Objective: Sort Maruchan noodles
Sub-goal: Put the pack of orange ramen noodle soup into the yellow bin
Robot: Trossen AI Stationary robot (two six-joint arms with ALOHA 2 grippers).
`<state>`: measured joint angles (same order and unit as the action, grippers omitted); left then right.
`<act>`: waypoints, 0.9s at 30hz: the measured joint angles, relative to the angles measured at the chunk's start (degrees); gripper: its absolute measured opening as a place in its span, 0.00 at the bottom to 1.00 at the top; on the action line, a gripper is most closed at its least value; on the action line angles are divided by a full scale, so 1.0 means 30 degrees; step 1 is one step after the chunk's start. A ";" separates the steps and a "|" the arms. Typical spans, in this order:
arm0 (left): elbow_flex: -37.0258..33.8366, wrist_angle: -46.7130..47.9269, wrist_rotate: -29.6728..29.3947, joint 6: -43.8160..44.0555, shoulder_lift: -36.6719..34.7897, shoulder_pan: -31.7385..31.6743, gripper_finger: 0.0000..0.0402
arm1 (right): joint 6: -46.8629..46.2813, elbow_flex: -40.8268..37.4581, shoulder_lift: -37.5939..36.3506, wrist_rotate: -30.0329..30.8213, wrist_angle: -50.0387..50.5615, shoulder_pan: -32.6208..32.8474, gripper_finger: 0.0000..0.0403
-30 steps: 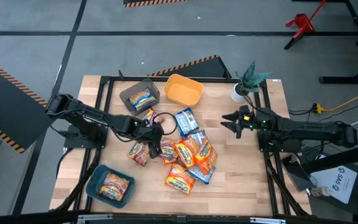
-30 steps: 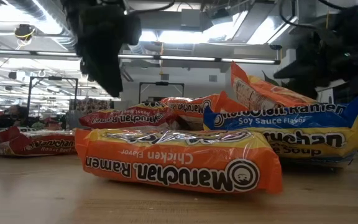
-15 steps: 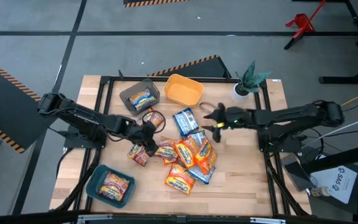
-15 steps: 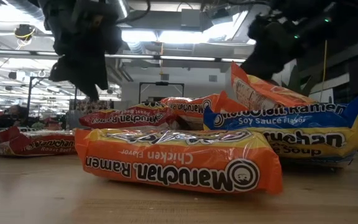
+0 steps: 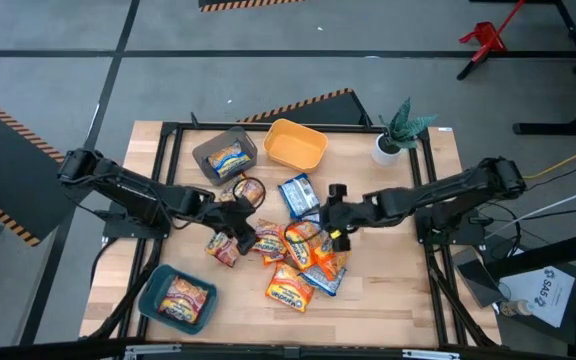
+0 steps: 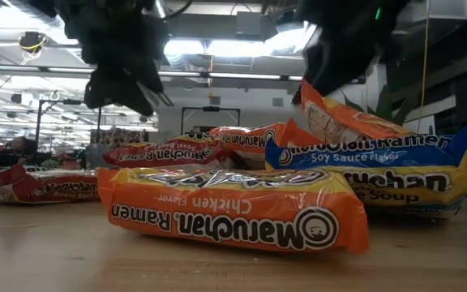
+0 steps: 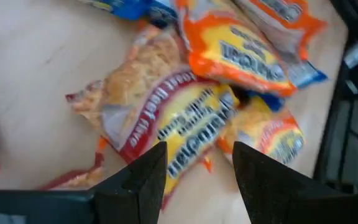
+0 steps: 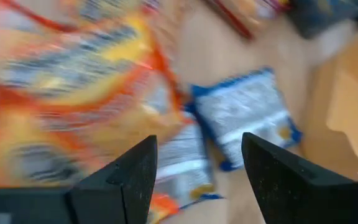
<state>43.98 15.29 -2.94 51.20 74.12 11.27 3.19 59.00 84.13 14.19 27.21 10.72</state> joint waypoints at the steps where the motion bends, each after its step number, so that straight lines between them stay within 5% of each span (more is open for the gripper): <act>1: -0.0012 -0.0543 0.0253 -0.0282 -0.0054 0.0007 0.44 | -0.0305 0.0482 -0.0172 -0.1030 0.0423 -0.0009 0.55; 4: -0.0005 -0.3180 -0.0219 -0.0529 -0.0021 0.0003 0.44 | -0.2174 0.1249 -0.0391 -0.2534 0.2156 -0.0013 0.55; 11: 0.0024 -0.9497 -0.0127 -0.2620 0.1158 -0.1175 0.44 | -0.6830 0.0366 -0.0412 -0.0706 0.7660 0.2252 0.55; 20: 0.1495 -1.0541 0.2837 -0.1888 0.4240 -0.3660 0.44 | -1.4386 -0.1368 -0.0457 0.3870 0.7214 0.7842 0.55; 27: 0.3539 -1.0400 0.5591 -0.1700 0.6867 -0.4401 0.44 | -1.7587 -0.2771 -0.0457 0.5317 0.5355 0.8850 0.55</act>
<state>54.60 -15.91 13.84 46.10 94.72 -1.93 -49.57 50.69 82.76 30.14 43.27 37.27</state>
